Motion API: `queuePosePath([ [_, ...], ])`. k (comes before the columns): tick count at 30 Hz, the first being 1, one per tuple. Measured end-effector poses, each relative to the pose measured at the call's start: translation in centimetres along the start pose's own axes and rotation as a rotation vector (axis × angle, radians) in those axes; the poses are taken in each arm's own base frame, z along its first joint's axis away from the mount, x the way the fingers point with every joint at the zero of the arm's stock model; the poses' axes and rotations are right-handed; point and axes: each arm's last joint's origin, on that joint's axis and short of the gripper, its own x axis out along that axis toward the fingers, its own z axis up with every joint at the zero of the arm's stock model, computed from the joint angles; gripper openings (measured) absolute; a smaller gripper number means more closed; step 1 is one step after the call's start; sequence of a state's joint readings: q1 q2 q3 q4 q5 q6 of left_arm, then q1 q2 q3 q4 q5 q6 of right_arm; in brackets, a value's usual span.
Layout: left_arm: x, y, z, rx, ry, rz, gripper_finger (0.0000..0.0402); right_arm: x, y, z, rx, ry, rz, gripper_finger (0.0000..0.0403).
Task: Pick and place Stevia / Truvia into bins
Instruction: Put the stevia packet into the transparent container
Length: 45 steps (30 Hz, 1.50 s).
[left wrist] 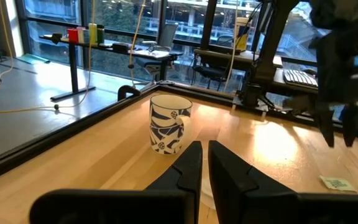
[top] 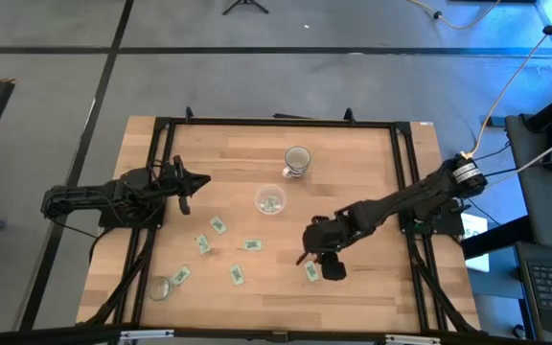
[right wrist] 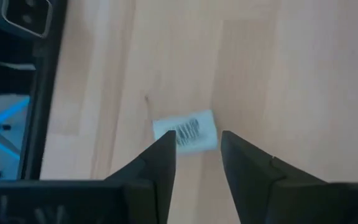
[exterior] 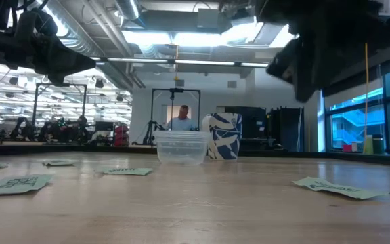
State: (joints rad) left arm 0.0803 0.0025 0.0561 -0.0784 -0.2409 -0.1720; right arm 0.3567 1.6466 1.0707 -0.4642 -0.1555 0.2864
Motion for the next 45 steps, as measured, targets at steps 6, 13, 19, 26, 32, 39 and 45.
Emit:
queuePosePath([
  [6, 0.0, 0.0, 0.0, 0.001, 0.0, 0.0, 0.0022, 2.2, -0.9, -1.9, -0.028, -0.098, 0.008, 0.0124],
  [13, 0.0, 0.0, 0.0, 0.002, 0.0, 0.0, 0.0022, 3.5, -1.6, -3.5, -0.058, -0.139, 0.006, 0.0124],
  [19, 0.0, 0.0, 0.0, 0.002, 0.0, 0.001, 0.0022, 5.6, -1.6, -4.0, -0.062, -0.108, 0.006, 0.0124],
  [26, 0.0, 0.0, 0.0, 0.002, 0.001, 0.001, 0.0022, 6.7, -1.5, -4.5, -0.036, -0.05, -0.002, 0.0124],
  [32, 0.0, 0.0, 0.0, 0.002, 0.002, 0.001, 0.0022, 6.8, -1.5, -4.5, -0.018, -0.052, -0.022, 0.0124],
  [39, 0.0, 0.0, 0.0, 0.002, 0.002, 0.001, 0.0022, 6.2, -1.3, -4.1, -0.022, -0.099, -0.02, 0.0124],
  [45, 0.0, 0.0, 0.0, 0.002, 0.003, 0.001, 0.0022, 6.1, -1.1, -4.1, -0.096, -0.109, -0.061, 0.0124],
])
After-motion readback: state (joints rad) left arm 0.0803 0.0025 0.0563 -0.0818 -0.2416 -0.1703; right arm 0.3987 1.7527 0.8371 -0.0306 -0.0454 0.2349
